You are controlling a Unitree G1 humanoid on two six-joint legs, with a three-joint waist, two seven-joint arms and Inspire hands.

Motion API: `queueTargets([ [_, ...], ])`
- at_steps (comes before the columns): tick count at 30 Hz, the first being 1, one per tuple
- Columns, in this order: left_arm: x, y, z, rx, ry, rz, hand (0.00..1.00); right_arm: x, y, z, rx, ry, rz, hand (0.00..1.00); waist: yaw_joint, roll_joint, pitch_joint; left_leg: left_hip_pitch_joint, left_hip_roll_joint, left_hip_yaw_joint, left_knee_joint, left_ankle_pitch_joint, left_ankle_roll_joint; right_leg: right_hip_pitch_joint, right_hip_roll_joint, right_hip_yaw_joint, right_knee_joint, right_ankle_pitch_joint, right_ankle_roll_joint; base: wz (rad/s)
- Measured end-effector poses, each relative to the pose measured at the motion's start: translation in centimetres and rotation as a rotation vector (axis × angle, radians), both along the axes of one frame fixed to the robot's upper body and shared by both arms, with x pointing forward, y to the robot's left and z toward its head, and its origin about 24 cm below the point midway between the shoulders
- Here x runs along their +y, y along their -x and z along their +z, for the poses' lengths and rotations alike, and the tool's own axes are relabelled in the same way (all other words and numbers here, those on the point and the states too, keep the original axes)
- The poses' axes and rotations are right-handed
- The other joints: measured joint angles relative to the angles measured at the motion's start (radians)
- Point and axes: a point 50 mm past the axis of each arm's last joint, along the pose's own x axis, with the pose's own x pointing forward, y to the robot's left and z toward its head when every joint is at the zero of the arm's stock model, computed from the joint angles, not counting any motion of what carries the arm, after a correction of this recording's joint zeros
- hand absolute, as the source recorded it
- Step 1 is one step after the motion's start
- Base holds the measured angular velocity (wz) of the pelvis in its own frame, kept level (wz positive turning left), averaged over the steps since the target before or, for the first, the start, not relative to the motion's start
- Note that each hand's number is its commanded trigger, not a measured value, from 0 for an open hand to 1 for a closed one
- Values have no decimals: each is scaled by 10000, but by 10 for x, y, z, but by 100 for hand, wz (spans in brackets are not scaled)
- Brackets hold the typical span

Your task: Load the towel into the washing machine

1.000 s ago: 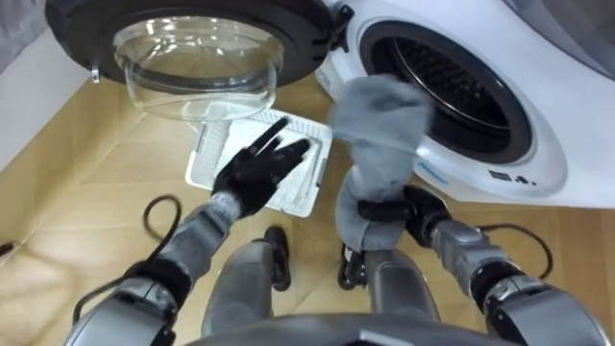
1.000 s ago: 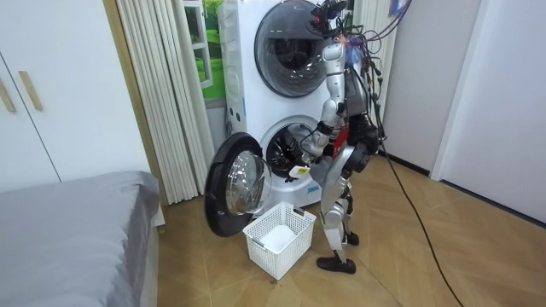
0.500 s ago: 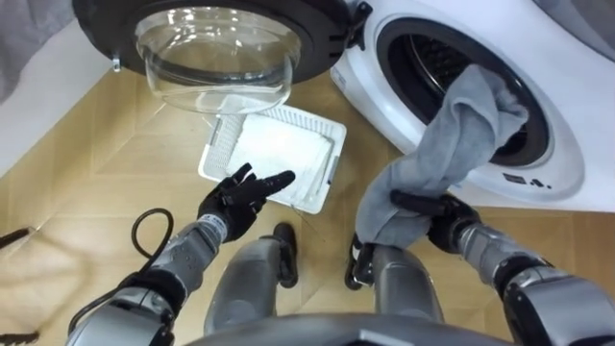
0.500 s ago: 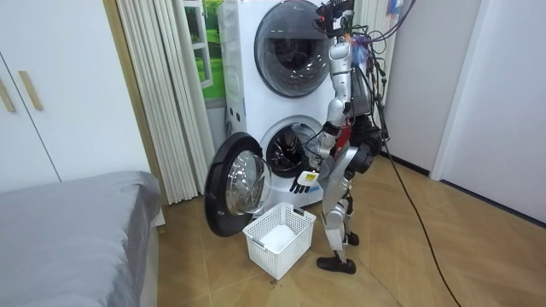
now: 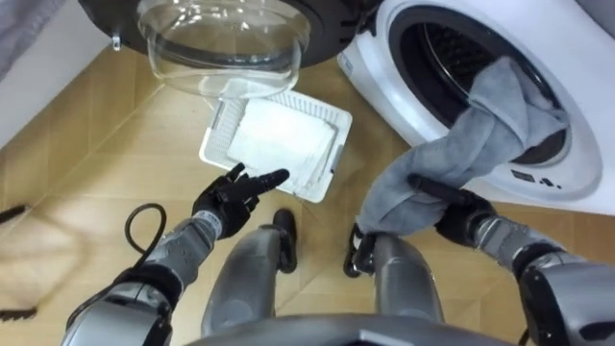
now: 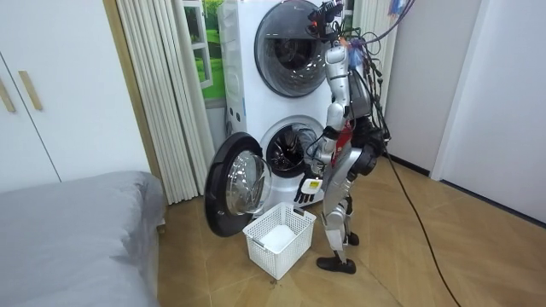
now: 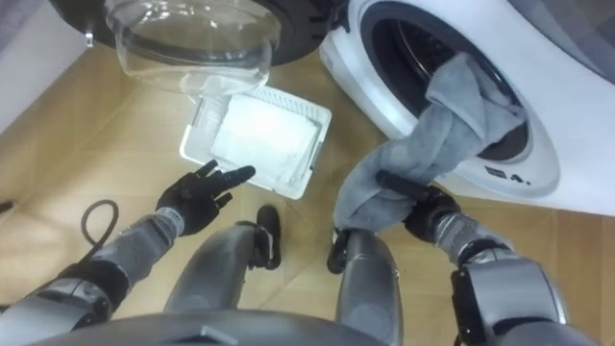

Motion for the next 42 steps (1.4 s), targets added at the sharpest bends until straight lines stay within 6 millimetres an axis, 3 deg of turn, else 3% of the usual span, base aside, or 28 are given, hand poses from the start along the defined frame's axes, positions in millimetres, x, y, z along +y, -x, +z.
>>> queueTargets([
  [9,-3,-11,6,-84,-16,-51,0,-2,-11,8,-286,-289,22,100,276,87,30,-848,-78,-30,128,140,131,-857,-234,-90,407,-7,-33,7],
  [10,-6,-13,6,-117,23,-69,0,-2,-14,10,-395,-303,71,100,350,147,23,-1094,-104,-24,176,162,151,-1106,-264,-76,492,-6,-31,0],
  [12,-12,-13,6,-78,112,-130,0,-3,-17,12,-483,-265,189,100,524,228,67,-1325,-109,-25,169,217,158,-1394,-274,-34,516,46,-45,0],
  [14,-19,-14,7,-158,161,-439,0,1,-19,13,-533,-300,646,100,623,440,131,-1506,-108,-30,235,227,153,-1569,-281,-45,605,46,-45,2],
  [20,-32,-21,12,-464,382,-898,0,9,-23,14,-740,-598,1688,100,1034,779,115,-1977,-166,-116,298,262,97,-2066,-369,-128,847,4,-75,4],
  [22,-35,-19,11,-431,419,-1106,0,12,-25,15,-813,-716,2003,100,1053,798,117,-1977,-272,-179,245,290,84,-2066,-424,-174,872,-38,-96,12],
  [32,-46,-21,15,-707,1011,-1164,0,21,-31,20,-1117,-1379,2834,100,1553,800,117,-1937,-239,-154,242,320,94,-2065,-480,-123,934,-60,-102,2],
  [39,-48,-22,17,-687,1571,-773,0,26,-40,26,-2164,-3084,676,100,1499,738,121,-2004,-289,-109,426,292,131,-2113,-598,-103,1197,-141,-97,1],
  [42,-34,-20,20,-855,1785,-192,0,25,-57,41,-3426,-4025,-379,100,1340,502,115,-2130,-288,34,626,270,160,-2358,-658,26,1457,-192,-127,-5],
])
